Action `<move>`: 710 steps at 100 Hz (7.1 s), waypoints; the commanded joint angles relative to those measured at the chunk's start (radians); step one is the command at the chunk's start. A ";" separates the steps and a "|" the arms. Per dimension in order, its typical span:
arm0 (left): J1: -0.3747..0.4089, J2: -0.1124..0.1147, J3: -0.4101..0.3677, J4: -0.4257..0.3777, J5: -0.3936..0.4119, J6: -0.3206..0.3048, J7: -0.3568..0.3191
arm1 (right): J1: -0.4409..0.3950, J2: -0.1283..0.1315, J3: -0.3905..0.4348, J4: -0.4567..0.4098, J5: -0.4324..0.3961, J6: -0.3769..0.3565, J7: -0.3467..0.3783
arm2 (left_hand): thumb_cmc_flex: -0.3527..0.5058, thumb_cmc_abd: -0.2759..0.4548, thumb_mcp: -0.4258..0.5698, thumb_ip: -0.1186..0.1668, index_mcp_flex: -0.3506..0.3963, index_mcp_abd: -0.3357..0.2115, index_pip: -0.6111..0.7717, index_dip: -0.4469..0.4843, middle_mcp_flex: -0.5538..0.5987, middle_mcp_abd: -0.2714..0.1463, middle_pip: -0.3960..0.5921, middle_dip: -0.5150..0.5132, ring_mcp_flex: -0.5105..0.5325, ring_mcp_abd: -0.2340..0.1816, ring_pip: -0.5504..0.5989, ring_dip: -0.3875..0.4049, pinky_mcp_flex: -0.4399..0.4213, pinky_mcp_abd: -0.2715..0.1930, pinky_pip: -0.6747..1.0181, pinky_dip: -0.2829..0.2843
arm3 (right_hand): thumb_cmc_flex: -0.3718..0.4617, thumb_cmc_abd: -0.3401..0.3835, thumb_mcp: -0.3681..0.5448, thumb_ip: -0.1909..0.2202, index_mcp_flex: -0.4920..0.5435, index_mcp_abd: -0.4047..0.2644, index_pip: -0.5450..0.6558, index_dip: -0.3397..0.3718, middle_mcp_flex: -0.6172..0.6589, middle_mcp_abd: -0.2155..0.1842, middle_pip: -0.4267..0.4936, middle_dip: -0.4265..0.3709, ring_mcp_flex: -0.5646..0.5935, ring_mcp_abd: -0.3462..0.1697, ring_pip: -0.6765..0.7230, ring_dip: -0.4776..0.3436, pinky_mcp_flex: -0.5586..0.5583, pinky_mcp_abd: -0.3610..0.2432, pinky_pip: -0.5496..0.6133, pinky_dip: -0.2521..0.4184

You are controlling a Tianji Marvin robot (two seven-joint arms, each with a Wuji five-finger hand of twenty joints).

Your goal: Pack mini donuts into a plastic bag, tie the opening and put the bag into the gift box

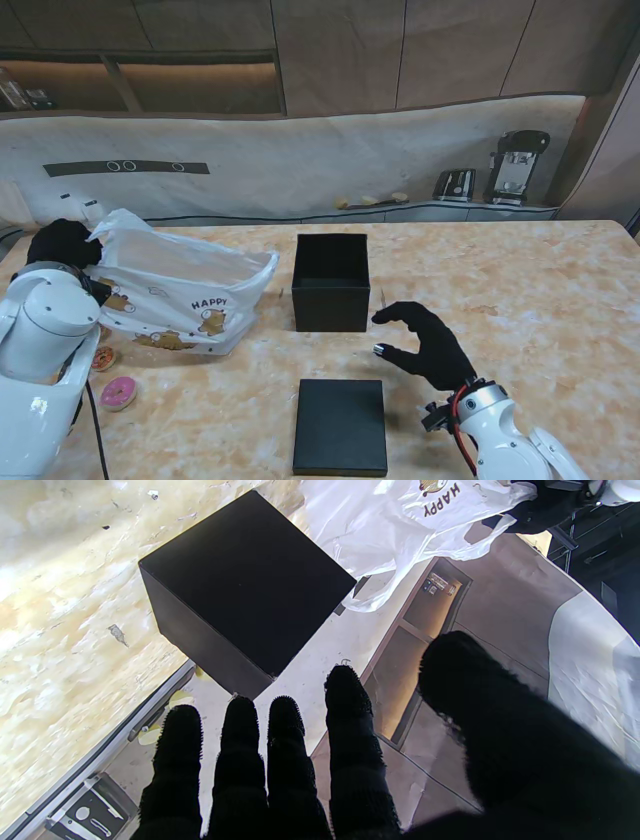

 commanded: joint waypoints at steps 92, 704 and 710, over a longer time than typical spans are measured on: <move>0.168 -0.007 -0.074 -0.547 -0.196 0.167 -0.093 | -0.063 -0.015 0.077 -0.024 -0.030 -0.079 -0.045 | 0.023 -0.016 0.064 0.012 0.021 0.052 -0.042 0.053 0.079 0.044 0.070 0.028 0.043 0.047 0.062 -0.001 0.047 -0.037 0.073 0.000 | -0.010 0.015 -0.009 0.018 0.003 -0.006 -0.017 0.015 0.000 -0.012 -0.011 -0.010 0.005 -0.023 -0.010 -0.027 0.003 -0.003 -0.001 0.002; 0.534 0.013 0.198 -0.316 0.053 -0.539 0.062 | 0.098 -0.006 0.192 0.101 -0.191 -0.256 -0.093 | -0.040 0.681 -1.249 0.077 -0.577 -0.014 -0.501 -0.085 -1.004 -0.060 -0.104 -0.364 -1.024 -0.058 -0.653 -0.194 -1.083 -0.082 -0.932 0.035 | 0.250 -0.193 0.059 -0.171 0.383 -0.299 0.429 0.011 0.187 -0.087 0.025 0.037 0.034 -0.068 0.084 0.003 -0.038 -0.018 0.027 -0.074; 0.541 0.008 0.176 -0.316 0.057 -0.555 0.085 | 0.096 -0.007 0.194 0.101 -0.193 -0.263 -0.096 | -0.021 0.693 -1.244 0.077 -0.568 -0.016 -0.497 -0.085 -0.999 -0.063 -0.100 -0.364 -1.021 -0.061 -0.653 -0.195 -1.083 -0.084 -0.934 0.034 | 0.251 -0.194 0.060 -0.171 0.383 -0.299 0.429 0.011 0.188 -0.089 0.026 0.037 0.034 -0.068 0.085 0.003 -0.038 -0.018 0.027 -0.074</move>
